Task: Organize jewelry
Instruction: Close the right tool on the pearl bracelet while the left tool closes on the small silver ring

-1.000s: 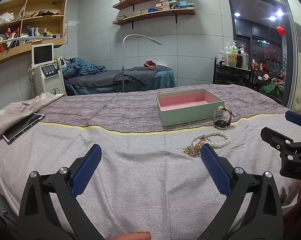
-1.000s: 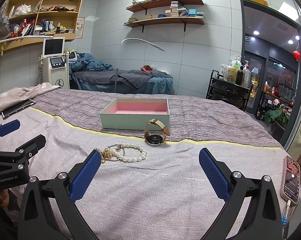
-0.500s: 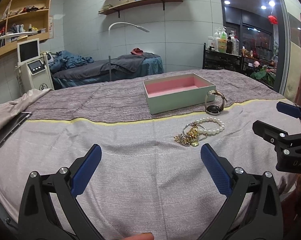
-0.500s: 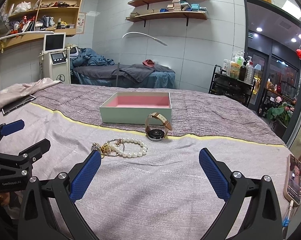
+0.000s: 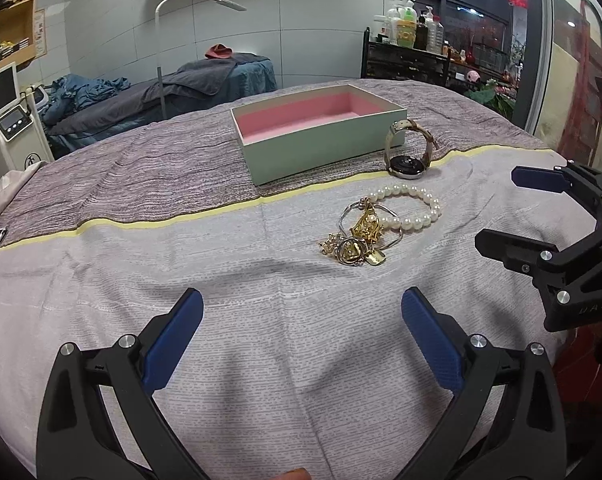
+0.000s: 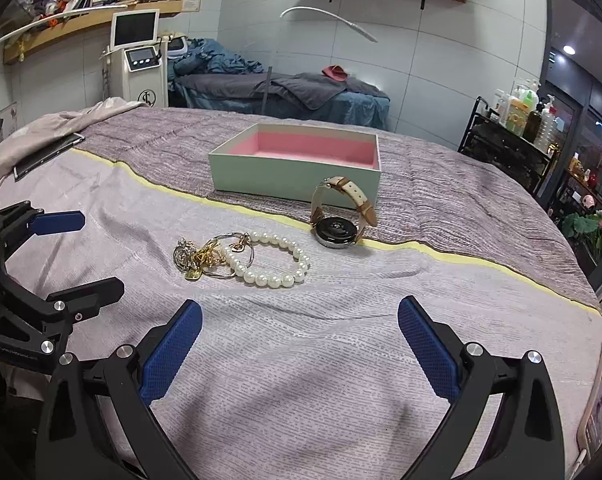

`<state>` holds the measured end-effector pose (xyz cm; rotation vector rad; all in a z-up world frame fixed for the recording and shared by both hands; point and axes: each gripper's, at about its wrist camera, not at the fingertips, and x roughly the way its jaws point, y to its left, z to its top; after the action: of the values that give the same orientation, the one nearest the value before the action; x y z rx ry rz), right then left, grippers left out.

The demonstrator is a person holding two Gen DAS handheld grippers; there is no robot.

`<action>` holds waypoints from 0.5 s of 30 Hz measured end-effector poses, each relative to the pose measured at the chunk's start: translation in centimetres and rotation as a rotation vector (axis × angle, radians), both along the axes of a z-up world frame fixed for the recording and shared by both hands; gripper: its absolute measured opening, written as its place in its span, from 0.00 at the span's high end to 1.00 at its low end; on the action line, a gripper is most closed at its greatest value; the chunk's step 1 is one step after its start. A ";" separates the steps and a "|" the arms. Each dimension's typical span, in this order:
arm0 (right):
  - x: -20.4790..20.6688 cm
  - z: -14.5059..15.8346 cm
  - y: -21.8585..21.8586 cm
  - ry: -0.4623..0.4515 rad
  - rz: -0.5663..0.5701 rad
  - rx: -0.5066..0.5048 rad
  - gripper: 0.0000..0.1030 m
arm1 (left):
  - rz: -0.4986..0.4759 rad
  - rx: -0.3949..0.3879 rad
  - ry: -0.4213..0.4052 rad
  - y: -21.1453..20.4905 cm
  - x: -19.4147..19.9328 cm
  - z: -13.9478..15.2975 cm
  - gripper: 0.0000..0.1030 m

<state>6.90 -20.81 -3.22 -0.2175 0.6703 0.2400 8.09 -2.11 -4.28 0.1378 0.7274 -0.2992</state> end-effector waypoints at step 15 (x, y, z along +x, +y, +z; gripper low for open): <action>5.9 0.2 -0.9 0.135 0.006 0.069 0.23 | -0.043 -0.035 0.087 -0.1 3.7 0.1 0.13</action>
<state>12.85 -21.67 -3.03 -0.1384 0.7939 0.2848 11.80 -2.17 -4.18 0.1080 0.8059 -0.3603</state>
